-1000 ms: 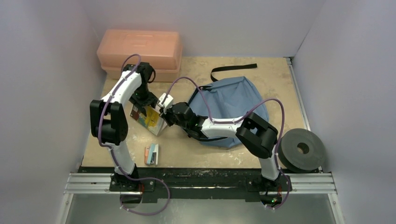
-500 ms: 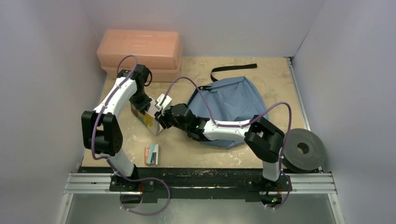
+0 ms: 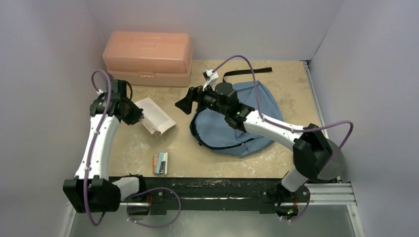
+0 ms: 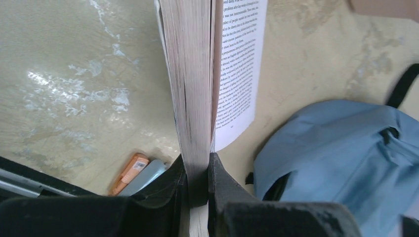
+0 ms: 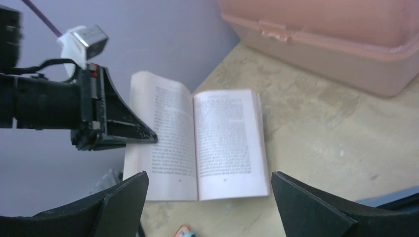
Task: Pack the student bag
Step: Pick up the book from the center of the board.
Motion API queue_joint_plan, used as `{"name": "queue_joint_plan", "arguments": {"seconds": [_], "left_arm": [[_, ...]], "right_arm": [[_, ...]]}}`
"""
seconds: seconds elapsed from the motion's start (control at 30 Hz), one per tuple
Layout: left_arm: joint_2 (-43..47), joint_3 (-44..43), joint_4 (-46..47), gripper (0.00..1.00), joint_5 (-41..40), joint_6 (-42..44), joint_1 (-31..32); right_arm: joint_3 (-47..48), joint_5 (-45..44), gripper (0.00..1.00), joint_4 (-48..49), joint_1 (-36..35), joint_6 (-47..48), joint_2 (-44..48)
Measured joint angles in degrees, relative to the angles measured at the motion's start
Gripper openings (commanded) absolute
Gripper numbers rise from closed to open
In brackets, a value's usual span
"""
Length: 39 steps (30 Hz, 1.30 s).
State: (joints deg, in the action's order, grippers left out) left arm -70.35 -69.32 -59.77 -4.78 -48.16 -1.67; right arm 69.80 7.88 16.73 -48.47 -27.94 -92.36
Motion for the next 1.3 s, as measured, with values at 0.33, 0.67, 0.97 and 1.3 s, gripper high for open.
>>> {"name": "queue_joint_plan", "arguments": {"seconds": [0.33, 0.67, 0.97, 1.3], "left_arm": [[13.84, 6.71, 9.40, 0.00, 12.28, -1.42, -1.81], [17.27, 10.54, 16.90, 0.00, 19.32, -7.39, -1.86], [21.46, 10.64, 18.88, 0.00, 24.35, -11.15, -1.86], [24.48, 12.52, 20.15, 0.00, 28.22, -12.31, -1.97]], "right_arm": [[-12.55, 7.28, 0.99, 10.08, -0.63, -20.48, -1.33], [-19.37, 6.29, 0.99, 19.32, -0.59, -36.26, -1.33], [-19.43, 5.57, 0.99, 24.96, 1.49, -43.60, -3.06], [-18.47, 5.16, 0.75, 28.37, 4.00, -43.91, -6.23]]}}
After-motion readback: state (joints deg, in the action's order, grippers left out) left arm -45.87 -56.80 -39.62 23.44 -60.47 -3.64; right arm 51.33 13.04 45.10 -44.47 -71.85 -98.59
